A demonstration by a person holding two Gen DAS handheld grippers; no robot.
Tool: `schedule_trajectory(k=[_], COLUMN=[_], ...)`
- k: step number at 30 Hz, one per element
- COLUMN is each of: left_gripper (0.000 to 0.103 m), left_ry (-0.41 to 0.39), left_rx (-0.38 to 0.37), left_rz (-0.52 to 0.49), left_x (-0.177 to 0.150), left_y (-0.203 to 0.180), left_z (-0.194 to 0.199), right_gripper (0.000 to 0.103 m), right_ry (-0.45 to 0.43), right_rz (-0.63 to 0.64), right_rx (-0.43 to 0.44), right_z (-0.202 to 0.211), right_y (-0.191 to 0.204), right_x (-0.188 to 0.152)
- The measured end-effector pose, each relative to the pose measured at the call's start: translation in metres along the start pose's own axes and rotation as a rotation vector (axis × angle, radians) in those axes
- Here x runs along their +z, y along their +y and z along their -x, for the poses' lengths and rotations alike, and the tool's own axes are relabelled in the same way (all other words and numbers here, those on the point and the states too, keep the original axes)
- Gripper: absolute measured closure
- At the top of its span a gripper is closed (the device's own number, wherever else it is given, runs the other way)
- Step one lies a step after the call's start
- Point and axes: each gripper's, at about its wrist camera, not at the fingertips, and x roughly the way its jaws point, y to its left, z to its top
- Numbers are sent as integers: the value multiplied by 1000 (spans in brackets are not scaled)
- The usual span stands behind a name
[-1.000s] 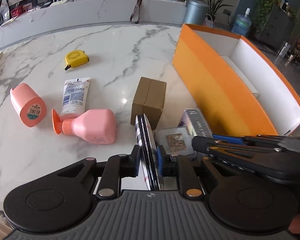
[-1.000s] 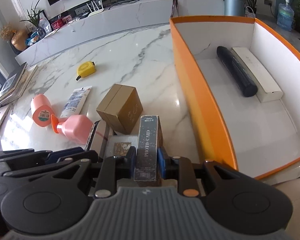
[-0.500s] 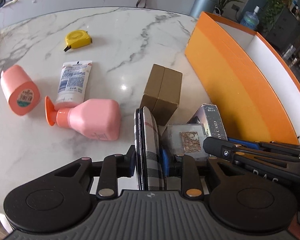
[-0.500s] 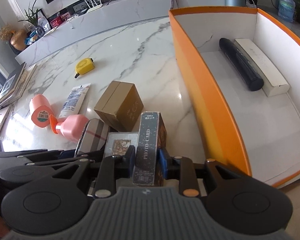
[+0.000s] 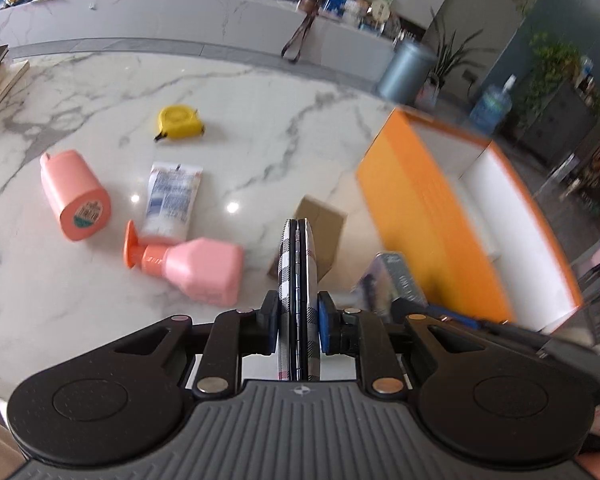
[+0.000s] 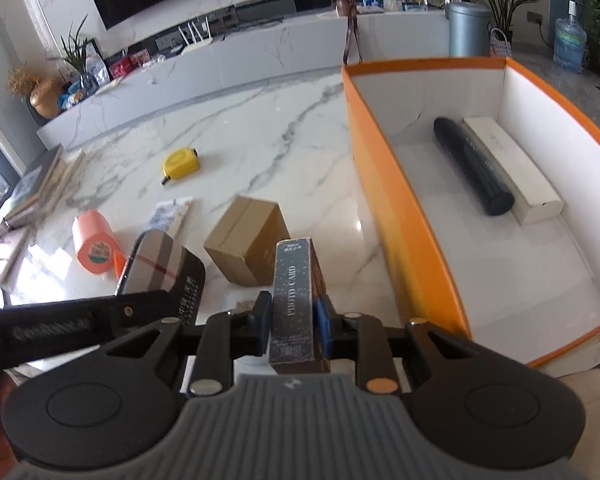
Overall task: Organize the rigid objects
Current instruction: 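Grasp the plaid case upright with the left tool while the right tool holds the PHOTO CARD box, then carry the PHOTO CARD box and plaid case into the orange shoebox with both tools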
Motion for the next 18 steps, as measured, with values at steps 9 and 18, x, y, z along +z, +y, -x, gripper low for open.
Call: schedule_trajectory(k=[9, 18], left_gripper=[82, 82], left_ry=[-49, -41], left_rx=[-140, -263], left_rz=[38, -4], left_x=[44, 95], left_y=[-37, -102], left_z=[16, -27], right_gripper=[79, 79], right_ry=[-131, -137], right_rz=[-64, -201], right_rx=[88, 32], right_z=[61, 68], right_y=[-24, -116], right_x=[36, 90])
